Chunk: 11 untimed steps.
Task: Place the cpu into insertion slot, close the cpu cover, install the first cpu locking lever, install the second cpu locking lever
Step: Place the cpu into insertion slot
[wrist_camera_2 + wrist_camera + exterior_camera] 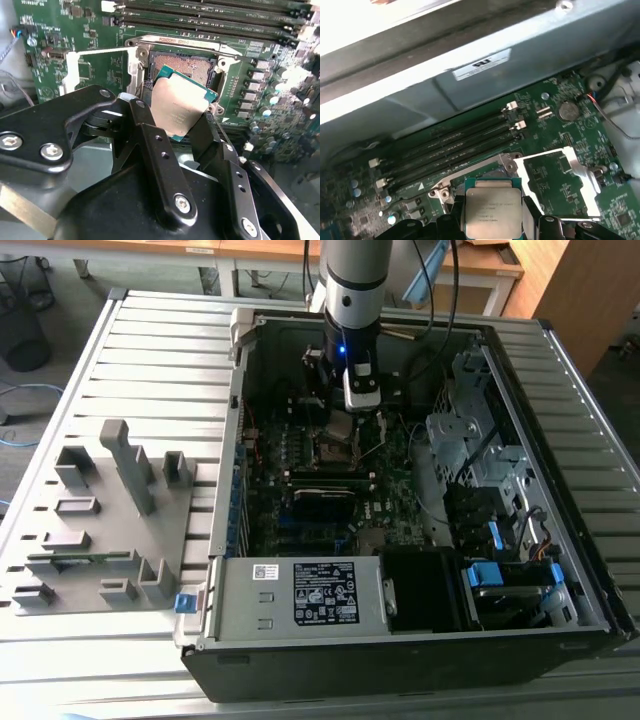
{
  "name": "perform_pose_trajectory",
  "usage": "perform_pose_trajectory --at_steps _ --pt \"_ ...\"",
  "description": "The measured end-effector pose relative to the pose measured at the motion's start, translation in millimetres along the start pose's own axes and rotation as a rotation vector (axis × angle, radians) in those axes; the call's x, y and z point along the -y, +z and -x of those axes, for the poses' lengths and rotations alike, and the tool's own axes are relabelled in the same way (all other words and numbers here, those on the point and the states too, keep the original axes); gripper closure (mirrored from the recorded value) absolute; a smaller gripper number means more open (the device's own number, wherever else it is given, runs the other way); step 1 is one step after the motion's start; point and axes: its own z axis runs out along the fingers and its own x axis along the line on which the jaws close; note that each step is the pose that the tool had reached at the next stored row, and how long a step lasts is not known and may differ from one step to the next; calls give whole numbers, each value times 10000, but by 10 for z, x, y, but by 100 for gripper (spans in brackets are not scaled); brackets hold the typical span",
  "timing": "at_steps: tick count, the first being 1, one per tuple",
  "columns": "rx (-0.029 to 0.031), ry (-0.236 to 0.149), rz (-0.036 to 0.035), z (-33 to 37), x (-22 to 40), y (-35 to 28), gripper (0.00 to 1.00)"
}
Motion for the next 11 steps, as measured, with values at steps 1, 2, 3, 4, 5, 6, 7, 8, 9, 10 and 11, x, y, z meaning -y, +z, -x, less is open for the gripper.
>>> perform_pose_trajectory --at_steps 1,2,3,4,5,6,7,8,9,10,11 --pt "0 7 -1 0 0 0 46" --pt "1 11 -1 0 0 0 46" --pt "2 16 0 0 0 0 46" --pt "2 20 0 0 0 0 46" --pt "4 32 0 0 0 0 46" --pt "10 100 -1 0 0 1 46" --pt "22 239 -3 -1 0 1 46" --pt "38 419 -6 -1 0 2 46" --pt "54 595 -10 0 0 3 46" --pt "71 775 -13 0 0 4 46" --pt "88 965 -16 0 0 5 46"
